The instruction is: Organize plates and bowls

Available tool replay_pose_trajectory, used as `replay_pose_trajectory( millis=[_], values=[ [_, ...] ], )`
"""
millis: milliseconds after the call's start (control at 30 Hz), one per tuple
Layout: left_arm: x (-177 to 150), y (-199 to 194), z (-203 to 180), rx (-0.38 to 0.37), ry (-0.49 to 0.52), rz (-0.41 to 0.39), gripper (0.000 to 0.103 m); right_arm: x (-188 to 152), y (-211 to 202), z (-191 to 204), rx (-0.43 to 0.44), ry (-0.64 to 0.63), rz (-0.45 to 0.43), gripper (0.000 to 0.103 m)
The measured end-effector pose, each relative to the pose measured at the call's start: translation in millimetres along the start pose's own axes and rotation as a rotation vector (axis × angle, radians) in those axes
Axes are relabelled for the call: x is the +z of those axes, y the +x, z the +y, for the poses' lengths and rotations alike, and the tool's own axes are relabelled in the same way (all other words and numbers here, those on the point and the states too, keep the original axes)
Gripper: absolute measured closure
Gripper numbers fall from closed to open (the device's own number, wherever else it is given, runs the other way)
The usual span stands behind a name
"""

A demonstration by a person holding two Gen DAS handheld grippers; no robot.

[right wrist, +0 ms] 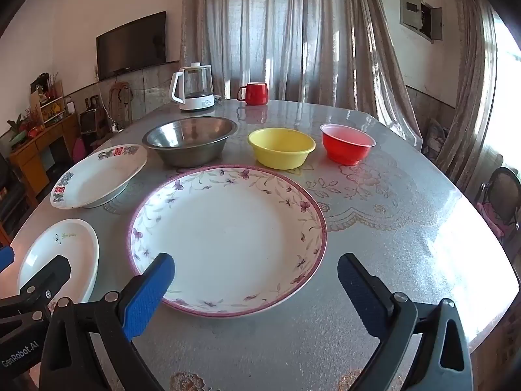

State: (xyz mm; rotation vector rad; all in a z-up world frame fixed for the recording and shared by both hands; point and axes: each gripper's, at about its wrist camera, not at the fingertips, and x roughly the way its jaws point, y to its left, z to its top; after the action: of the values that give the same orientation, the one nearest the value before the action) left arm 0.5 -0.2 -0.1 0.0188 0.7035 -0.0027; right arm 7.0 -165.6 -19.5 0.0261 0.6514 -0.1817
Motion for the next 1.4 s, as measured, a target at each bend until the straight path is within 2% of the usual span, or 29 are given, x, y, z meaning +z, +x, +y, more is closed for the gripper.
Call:
replay_pose_trajectory(
  millis=[1400],
  values=[
    [1.6, 3.5, 7.0, 0.023, -0.003, -0.001, 0.000, 0.2, 4.8, 6.2, 0.021, -0.028, 0.006, 0.001]
  ],
)
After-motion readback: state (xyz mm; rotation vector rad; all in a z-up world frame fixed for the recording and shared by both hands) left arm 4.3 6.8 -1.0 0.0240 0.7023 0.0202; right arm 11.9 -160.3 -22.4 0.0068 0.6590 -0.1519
